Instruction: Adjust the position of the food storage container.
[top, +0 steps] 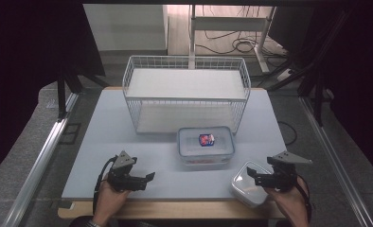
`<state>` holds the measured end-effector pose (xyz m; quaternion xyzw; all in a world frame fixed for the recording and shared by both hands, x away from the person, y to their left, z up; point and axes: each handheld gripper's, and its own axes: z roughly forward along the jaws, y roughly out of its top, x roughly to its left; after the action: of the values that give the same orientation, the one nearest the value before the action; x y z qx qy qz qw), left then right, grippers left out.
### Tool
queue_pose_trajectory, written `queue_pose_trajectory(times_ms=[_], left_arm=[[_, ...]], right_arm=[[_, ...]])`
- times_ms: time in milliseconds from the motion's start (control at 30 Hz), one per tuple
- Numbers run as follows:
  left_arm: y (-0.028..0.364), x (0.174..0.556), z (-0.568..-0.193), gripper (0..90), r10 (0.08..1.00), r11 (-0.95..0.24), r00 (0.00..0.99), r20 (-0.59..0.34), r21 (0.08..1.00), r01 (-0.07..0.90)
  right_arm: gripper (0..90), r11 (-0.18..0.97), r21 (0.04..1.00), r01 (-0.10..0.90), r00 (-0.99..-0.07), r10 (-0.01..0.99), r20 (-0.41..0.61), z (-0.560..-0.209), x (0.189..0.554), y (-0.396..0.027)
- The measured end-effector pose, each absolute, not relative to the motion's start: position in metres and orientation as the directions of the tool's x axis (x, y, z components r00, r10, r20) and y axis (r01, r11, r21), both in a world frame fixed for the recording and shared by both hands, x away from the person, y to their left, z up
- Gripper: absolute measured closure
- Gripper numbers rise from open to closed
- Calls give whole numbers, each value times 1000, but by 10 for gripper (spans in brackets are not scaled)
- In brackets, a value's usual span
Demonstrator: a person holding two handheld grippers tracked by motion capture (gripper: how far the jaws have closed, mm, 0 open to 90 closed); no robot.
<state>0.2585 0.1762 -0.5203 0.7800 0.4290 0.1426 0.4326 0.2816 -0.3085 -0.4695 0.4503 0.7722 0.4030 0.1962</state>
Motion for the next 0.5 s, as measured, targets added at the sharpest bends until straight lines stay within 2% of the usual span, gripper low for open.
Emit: queue_pose_trajectory(times_ms=[233, 500], left_arm=[[178, 258, -520, 80, 803, -249, 578, -148, 797, 550], [182, 257, -518, 71, 823, -227, 551, -138, 809, 542]], right_arm=[[408, 321, 802, 504, -558, 830, 18, -456, 265, -297], [703, 398, 794, 460, -669, 743, 15, -445, 243, -282]])
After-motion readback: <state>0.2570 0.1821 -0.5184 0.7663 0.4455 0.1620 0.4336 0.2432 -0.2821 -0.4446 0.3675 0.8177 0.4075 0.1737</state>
